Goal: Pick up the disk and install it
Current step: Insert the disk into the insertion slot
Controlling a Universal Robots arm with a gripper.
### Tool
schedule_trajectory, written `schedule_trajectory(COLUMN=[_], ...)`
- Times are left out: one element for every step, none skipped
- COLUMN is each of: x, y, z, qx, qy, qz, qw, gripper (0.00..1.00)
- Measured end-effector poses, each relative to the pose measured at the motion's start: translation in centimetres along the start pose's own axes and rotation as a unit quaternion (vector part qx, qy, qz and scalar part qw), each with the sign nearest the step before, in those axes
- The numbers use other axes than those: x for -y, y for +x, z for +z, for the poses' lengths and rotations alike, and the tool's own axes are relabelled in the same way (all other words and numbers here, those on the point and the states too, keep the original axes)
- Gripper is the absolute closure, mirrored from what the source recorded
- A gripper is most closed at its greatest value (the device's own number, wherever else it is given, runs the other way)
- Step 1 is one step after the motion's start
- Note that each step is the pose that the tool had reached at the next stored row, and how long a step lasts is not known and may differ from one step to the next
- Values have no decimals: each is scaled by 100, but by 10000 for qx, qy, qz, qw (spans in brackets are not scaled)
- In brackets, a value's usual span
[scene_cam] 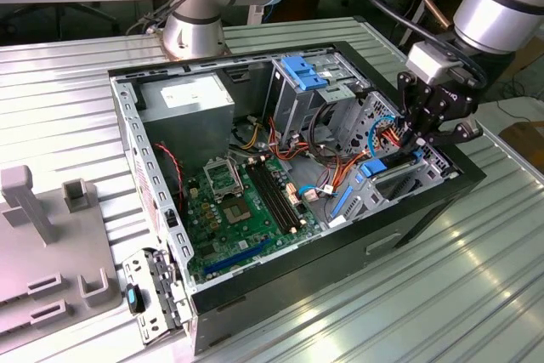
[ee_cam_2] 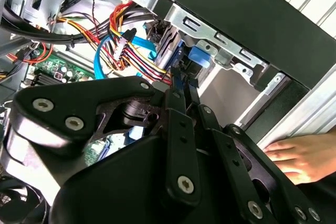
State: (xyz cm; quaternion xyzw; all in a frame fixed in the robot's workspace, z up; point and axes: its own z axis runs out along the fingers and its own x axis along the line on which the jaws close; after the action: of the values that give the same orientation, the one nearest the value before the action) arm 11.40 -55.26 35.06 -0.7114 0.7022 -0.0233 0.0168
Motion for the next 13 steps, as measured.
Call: schedule_trajectory(x=[0, 0, -1, 0, -1, 0, 0, 0, 0, 0, 0, 0, 0], y=[-3, -10, -17, -24, -33, -40, -45, -52, -64, -71, -71, -72, -73], z=[2, 6, 10, 12, 15, 16, 16, 16, 16, 16, 16, 17, 17], qx=[-1, -2, -28, -97, -201, -218, -218, -219, -220, -222, -223, -223, -223], qy=[0, 0, 0, -1, -3, -3, -3, -3, -3, -5, -5, -6, -6], qz=[0, 0, 0, -3, -9, -10, -10, -8, 11, 68, 76, 80, 83], qw=[10000, 10000, 10000, 10000, 9998, 9998, 9998, 9998, 9998, 9997, 9997, 9997, 9997], gripper=[83, 83, 83, 83, 83, 83, 83, 83, 83, 83, 83, 83, 83])
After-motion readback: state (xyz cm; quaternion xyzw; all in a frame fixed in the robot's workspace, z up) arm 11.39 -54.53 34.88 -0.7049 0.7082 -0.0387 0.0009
